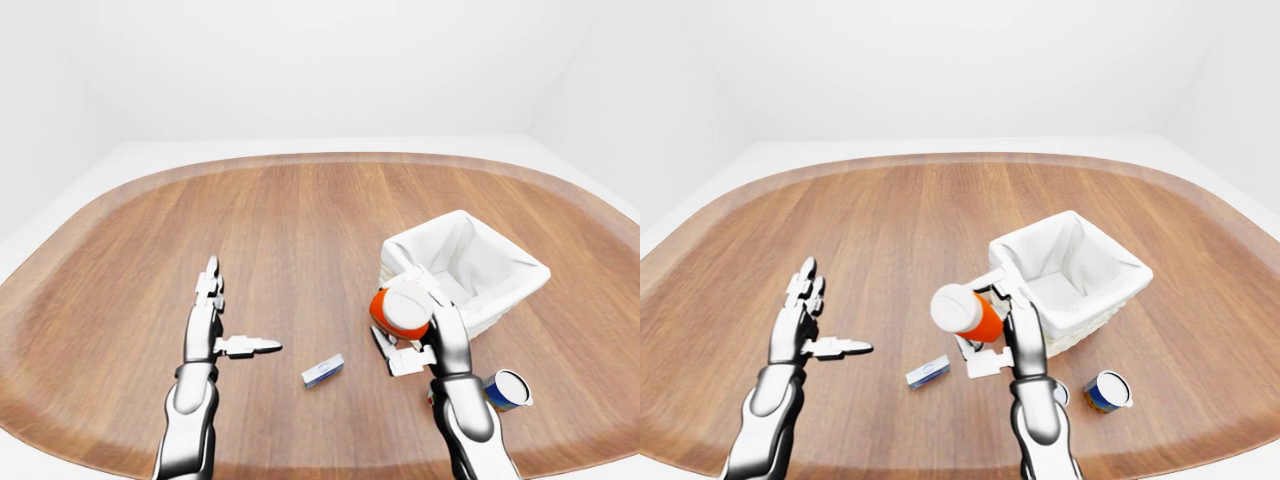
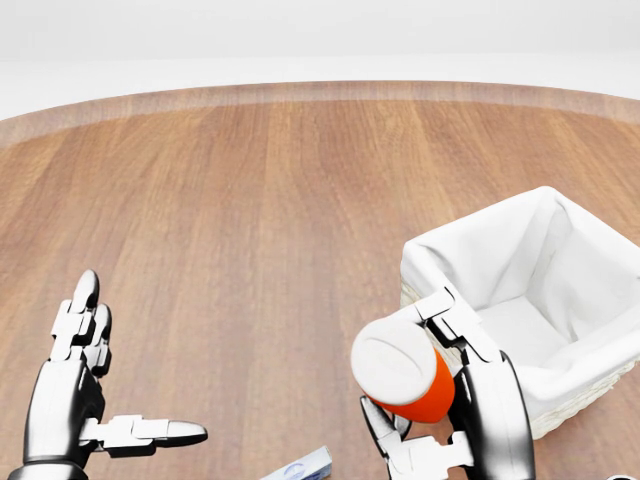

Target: Pick up the ketchup, and put it in the basket.

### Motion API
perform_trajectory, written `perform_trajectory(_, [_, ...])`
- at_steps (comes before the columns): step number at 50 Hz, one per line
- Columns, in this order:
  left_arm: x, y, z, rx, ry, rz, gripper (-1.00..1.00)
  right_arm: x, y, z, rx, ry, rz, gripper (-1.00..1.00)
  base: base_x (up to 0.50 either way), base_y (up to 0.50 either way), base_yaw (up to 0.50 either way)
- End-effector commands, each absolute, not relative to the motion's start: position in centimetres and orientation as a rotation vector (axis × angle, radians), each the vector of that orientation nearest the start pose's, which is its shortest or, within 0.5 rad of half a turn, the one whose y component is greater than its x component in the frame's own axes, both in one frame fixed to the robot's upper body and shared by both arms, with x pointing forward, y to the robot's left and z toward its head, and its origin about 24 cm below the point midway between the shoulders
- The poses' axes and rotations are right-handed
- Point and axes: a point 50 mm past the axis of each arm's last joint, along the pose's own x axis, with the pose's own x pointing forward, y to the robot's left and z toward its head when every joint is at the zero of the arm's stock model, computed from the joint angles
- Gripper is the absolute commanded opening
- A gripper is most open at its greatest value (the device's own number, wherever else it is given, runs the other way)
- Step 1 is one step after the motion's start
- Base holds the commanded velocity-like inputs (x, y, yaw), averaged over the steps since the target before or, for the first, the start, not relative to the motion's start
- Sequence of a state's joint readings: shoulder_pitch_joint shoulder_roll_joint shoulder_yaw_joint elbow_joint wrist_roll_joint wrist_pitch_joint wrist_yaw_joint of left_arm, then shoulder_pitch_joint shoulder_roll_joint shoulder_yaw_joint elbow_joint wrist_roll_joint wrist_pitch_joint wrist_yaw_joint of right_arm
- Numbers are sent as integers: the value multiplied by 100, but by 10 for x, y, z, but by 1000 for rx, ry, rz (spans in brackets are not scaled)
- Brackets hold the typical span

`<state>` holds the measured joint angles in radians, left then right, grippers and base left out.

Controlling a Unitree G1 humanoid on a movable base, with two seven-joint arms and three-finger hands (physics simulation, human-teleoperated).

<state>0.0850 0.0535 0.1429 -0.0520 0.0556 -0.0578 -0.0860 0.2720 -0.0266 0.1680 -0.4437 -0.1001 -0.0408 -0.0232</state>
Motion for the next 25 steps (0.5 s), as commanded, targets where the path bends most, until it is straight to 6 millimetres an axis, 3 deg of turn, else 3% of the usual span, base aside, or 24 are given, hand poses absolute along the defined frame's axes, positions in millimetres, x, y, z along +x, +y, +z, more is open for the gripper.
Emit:
perform_trajectory(1, [235,196,39,120,-13,74,100,199,-136,95,-101,-239,17,-100,0,0,0])
perform_trajectory(11, [233,197,39,117,-11,67,100,191,-149,146,-175,-398,-19,-100,0,0,0])
perform_trajectory(25, [232,198,41,113,-14,69,100,197,-161,166,-318,-485,-58,-100,0,0,0])
